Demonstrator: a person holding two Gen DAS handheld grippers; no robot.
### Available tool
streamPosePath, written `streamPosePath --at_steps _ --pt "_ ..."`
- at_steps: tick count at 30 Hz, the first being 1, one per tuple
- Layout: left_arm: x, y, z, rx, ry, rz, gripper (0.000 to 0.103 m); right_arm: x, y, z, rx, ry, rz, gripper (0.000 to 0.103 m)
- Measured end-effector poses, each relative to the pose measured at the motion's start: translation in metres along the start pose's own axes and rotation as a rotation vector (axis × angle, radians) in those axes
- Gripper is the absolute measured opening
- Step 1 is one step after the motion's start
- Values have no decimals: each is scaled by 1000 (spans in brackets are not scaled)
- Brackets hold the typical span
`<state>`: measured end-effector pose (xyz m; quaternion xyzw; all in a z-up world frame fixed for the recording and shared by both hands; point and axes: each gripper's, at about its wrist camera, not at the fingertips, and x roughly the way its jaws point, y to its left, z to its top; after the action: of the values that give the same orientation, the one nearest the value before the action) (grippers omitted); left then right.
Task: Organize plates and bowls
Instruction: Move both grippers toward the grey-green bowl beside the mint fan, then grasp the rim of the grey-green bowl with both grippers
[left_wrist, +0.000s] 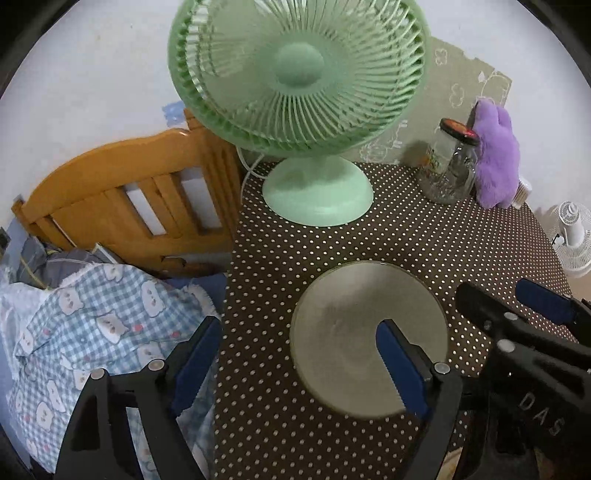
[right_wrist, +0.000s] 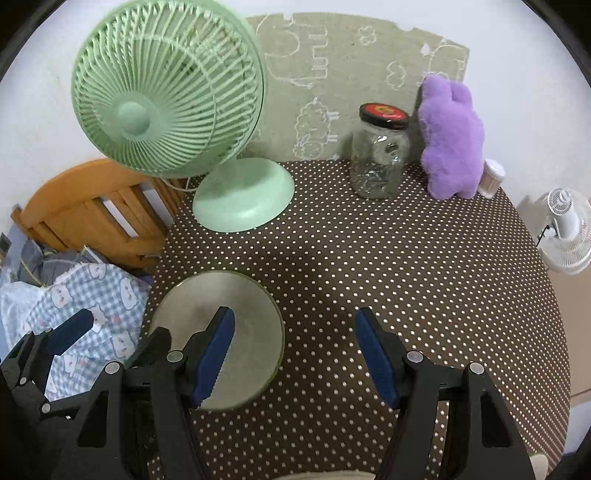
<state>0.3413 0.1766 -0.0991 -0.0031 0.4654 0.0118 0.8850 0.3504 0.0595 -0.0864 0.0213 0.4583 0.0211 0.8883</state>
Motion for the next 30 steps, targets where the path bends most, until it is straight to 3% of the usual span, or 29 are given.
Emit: streamPosePath --at_steps 6,8,14,18,24,30 --pt "31 4 -2 -22 48 -14 73 30 9 -1 -22 22 -17 68" --pt "38 4 -5 -16 56 -15 60 38 11 -1 -24 40 -15 63" --pt "57 8 -9 -23 84 -13 41 64 16 -4 -41 97 -14 45" --pt "60 8 -11 -21 82 -5 34 73 17 -7 -44 118 1 22" --pt "61 3 -11 -4 93 -35 22 76 18 -8 -43 114 8 20" --pt "60 -1 -10 4 106 -17 22 76 18 -8 -34 116 1 20"
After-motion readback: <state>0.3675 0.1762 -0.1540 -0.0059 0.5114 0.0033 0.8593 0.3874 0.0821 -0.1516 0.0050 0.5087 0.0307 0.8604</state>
